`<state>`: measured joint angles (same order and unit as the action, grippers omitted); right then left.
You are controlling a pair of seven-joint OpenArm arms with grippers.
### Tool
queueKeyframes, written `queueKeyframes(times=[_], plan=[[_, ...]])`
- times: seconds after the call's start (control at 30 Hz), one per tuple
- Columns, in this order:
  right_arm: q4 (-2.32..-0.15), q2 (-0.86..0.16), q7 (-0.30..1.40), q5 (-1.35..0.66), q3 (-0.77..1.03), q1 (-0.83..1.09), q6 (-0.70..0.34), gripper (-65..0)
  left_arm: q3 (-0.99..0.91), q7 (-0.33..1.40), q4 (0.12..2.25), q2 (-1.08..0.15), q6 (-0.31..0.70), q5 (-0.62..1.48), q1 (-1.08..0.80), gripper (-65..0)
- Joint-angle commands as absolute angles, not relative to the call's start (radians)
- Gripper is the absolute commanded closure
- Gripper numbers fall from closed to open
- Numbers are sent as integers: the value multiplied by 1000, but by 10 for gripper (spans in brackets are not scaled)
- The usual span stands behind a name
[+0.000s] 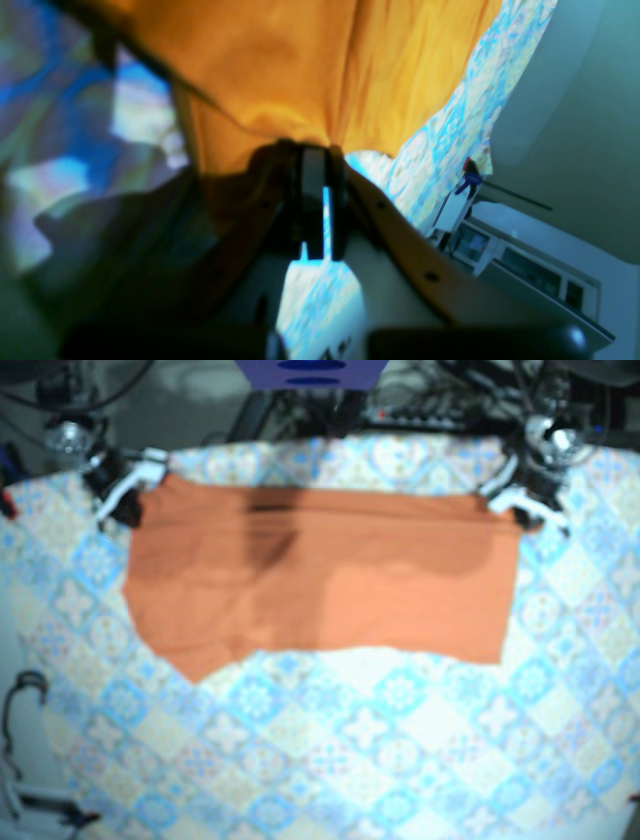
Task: Fold the T-shirt properly
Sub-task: 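Release the shirt and reposition both grippers over its shoulder corners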
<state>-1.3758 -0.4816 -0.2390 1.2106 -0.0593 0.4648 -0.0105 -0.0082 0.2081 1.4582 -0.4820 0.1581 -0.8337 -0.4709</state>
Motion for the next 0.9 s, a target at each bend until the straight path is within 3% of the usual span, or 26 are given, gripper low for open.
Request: queueKeyframes(times=[0.0, 0.87], plan=[[-1385, -501, -234, 1202, -51, 467, 8, 0, -15, 220, 1465, -501, 139, -840, -463, 0], [-1385, -483, -234, 1204, -64, 467, 8, 0, 76, 216, 1463, -501, 139, -842, -398, 0]])
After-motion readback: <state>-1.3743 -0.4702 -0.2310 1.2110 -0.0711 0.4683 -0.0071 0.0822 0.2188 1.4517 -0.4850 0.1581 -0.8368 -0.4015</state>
